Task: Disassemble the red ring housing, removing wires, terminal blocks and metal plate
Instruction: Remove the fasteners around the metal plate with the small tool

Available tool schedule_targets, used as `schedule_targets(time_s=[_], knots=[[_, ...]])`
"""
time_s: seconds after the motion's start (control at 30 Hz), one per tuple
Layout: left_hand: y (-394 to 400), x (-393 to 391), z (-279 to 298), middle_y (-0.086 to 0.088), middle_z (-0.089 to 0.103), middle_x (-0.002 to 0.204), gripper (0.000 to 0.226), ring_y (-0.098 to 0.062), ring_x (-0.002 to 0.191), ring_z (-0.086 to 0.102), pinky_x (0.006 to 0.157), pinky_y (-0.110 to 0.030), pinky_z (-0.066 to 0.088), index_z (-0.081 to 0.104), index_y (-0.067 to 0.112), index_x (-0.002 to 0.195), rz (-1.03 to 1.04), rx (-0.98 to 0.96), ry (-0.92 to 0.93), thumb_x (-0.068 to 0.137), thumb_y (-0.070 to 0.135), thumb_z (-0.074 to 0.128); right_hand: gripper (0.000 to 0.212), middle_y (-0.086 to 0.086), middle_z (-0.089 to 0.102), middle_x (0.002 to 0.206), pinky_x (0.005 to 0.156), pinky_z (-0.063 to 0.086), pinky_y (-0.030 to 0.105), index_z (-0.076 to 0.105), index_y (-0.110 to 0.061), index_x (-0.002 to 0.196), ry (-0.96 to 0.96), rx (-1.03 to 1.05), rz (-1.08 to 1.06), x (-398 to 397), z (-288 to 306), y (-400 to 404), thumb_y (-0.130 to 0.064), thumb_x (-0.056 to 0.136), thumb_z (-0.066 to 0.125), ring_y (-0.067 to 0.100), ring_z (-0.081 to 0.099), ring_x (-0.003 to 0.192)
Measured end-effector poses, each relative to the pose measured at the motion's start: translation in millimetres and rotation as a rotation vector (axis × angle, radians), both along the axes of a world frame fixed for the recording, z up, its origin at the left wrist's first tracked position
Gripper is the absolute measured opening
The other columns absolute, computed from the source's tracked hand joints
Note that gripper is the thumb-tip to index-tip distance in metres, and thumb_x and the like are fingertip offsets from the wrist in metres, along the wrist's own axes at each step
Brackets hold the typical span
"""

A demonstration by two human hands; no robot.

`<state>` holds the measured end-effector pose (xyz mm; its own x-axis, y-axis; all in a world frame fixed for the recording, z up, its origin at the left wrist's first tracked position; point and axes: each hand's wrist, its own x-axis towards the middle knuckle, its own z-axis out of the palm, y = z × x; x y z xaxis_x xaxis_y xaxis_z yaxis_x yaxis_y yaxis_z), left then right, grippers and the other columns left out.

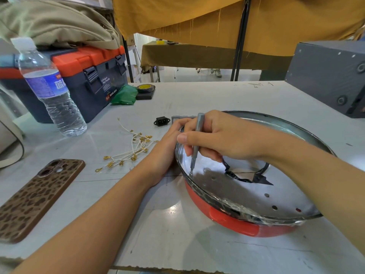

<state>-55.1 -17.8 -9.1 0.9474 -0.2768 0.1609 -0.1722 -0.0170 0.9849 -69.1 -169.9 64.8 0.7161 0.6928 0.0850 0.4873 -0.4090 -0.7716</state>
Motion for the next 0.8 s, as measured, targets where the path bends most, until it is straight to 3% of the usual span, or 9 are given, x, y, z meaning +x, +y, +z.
schedule_targets(time_s=[0.07, 0.17, 0.3, 0.37, 0.47, 0.53, 0.63, 0.67, 0.8], knots=[[0.2, -0.9, 1.6, -0.003, 0.07, 0.084, 0.034, -0.018, 0.092, 0.068, 0.078, -0.029, 0.056, 0.055, 0.014, 0.112, 0.014, -0.01, -0.008, 0.089, 0.033, 0.04, 0.03, -0.003, 0.048, 0.039, 0.046, 0.038, 0.016, 0.063, -0.005, 0.081, 0.006, -0.033, -0.008, 1.3, -0.3, 0.2, -0.024, 0.099, 0.048, 0.011, 0.04, 0.036], [-1.6, -3.1, 6.5, -0.017, 0.068, 0.087, 0.028, -0.037, 0.092, 0.066, 0.087, -0.051, 0.053, 0.056, 0.01, 0.112, 0.036, -0.013, -0.001, 0.092, 0.02, 0.039, 0.026, 0.002, 0.054, 0.045, 0.046, 0.039, 0.013, 0.062, -0.001, 0.084, 0.03, -0.072, 0.002, 2.1, 1.0, 1.2, -0.017, 0.099, 0.047, 0.014, 0.045, 0.039], [-1.0, -6.1, 11.3, -0.002, 0.07, 0.074, 0.022, -0.016, 0.074, 0.066, 0.068, -0.027, 0.054, 0.064, 0.015, 0.091, 0.082, 0.0, -0.015, 0.09, 0.009, 0.043, 0.027, 0.003, 0.058, 0.053, 0.05, 0.04, 0.009, 0.06, 0.008, 0.088, 0.028, -0.13, 0.011, -1.2, 5.3, -1.0, -0.015, 0.098, 0.048, 0.012, 0.051, 0.047], [1.5, -7.0, 14.5, -0.002, 0.07, 0.083, 0.023, -0.015, 0.082, 0.064, 0.078, -0.028, 0.051, 0.066, 0.012, 0.093, 0.093, 0.059, -0.039, 0.092, 0.003, 0.045, 0.021, 0.001, 0.059, 0.054, 0.052, 0.043, 0.012, 0.06, 0.001, 0.085, 0.039, -0.13, 0.012, -4.1, 7.8, -3.6, -0.014, 0.096, 0.05, 0.012, 0.052, 0.05], [6.1, -7.1, 22.4, 0.0, 0.063, 0.119, 0.015, -0.013, 0.113, 0.058, 0.103, -0.035, 0.041, 0.069, 0.014, 0.096, 0.157, 0.203, -0.088, 0.09, 0.01, 0.056, 0.022, -0.002, 0.06, 0.054, 0.055, 0.048, 0.018, 0.059, 0.003, 0.086, 0.043, -0.109, -0.005, -6.7, 8.9, -8.2, -0.017, 0.095, 0.055, 0.011, 0.053, 0.05], [10.2, -8.3, 30.0, 0.008, 0.054, 0.131, 0.011, -0.007, 0.12, 0.052, 0.107, -0.031, 0.037, 0.072, 0.018, 0.091, 0.169, 0.306, -0.141, 0.087, 0.013, 0.062, 0.019, -0.002, 0.06, 0.053, 0.055, 0.049, 0.02, 0.061, -0.005, 0.083, 0.044, -0.079, -0.015, -8.4, 9.3, -11.0, -0.02, 0.094, 0.058, 0.01, 0.052, 0.045], [17.9, -16.4, 45.5, 0.02, 0.059, 0.115, 0.007, 0.01, 0.106, 0.052, 0.088, -0.003, 0.036, 0.074, 0.018, 0.087, 0.058, 0.519, -0.248, 0.083, 0.017, 0.068, 0.016, 0.001, 0.062, 0.051, 0.052, 0.049, 0.02, 0.061, -0.006, 0.083, 0.081, -0.03, -0.02, -10.0, 8.7, -13.9, -0.018, 0.093, 0.059, 0.01, 0.051, 0.04], [20.5, -19.1, 49.6, 0.021, 0.062, 0.108, 0.007, 0.011, 0.102, 0.051, 0.082, 0.0, 0.035, 0.075, 0.019, 0.086, 0.016, 0.607, -0.289, 0.082, 0.017, 0.07, 0.016, 0.002, 0.062, 0.051, 0.052, 0.048, 0.02, 0.061, -0.004, 0.084, 0.082, -0.02, -0.027, -10.4, 7.4, -14.0, -0.016, 0.094, 0.059, 0.011, 0.052, 0.04], [25.8, -27.8, 62.3, 0.022, 0.063, 0.093, 0.011, 0.006, 0.098, 0.041, 0.08, -0.004, 0.031, 0.074, 0.031, 0.089, -0.083, 0.908, -0.361, 0.081, 0.025, 0.07, 0.019, 0.001, 0.059, 0.05, 0.051, 0.046, 0.018, 0.062, -0.001, 0.08, 0.026, 0.038, -0.078, -11.4, -0.2, -10.0, -0.015, 0.092, 0.06, 0.012, 0.051, 0.043]])
